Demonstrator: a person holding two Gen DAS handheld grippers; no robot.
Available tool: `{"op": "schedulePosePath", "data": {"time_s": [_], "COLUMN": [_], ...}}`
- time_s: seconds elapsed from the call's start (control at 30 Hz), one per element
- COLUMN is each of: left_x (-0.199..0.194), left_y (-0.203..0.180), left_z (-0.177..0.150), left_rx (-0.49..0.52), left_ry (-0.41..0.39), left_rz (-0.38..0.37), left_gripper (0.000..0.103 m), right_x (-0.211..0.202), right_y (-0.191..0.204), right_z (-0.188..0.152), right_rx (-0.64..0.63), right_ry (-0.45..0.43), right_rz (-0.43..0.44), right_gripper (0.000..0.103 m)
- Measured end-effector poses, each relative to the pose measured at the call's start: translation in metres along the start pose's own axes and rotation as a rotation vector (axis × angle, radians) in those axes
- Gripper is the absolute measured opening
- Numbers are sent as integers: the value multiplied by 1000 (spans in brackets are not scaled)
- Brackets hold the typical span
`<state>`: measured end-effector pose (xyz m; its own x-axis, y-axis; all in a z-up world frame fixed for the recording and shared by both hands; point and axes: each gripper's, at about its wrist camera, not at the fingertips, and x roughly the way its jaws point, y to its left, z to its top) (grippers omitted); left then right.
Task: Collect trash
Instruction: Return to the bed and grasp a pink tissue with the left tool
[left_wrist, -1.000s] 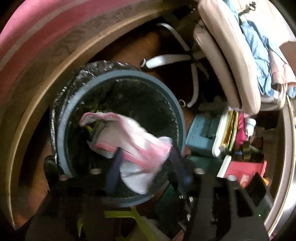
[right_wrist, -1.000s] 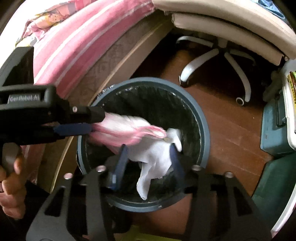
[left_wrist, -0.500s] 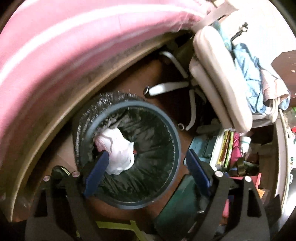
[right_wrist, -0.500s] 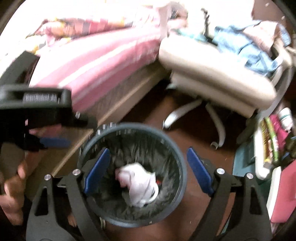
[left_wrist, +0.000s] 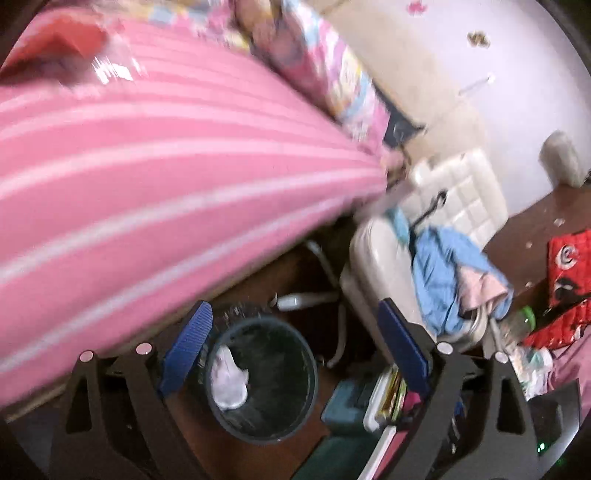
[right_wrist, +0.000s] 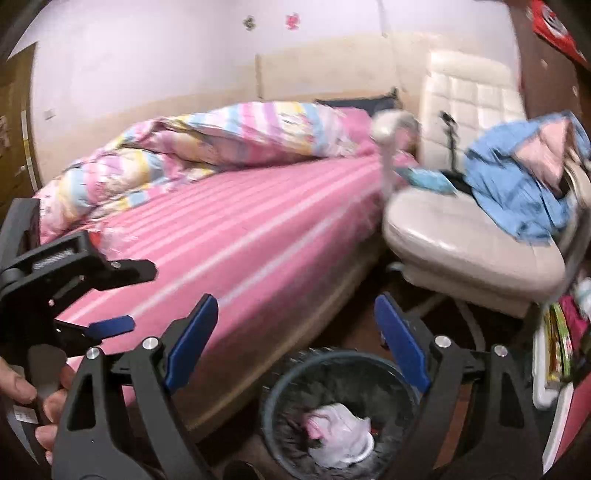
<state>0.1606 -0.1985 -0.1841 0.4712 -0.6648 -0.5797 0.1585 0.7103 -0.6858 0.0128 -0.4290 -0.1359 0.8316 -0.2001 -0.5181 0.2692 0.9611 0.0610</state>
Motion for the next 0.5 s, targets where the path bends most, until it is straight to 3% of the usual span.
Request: {"op": "schedulePosePath", "data": {"time_s": [0.17,0.5], "left_x": [-88,-204], "left_y": [30,146], "left_z": [19,35], "left_rx": [71,-25], "left_ry": [-147,-237], "left_rz": [94,346], "left_gripper": [89,89], "right_x": [-12,-13], "right_y": [62,190], "right_z": [23,43], "right_rx": [-74,-180], "right_ry": [-36,-40], "right_rz": [103,287], "right_gripper": [89,89]}}
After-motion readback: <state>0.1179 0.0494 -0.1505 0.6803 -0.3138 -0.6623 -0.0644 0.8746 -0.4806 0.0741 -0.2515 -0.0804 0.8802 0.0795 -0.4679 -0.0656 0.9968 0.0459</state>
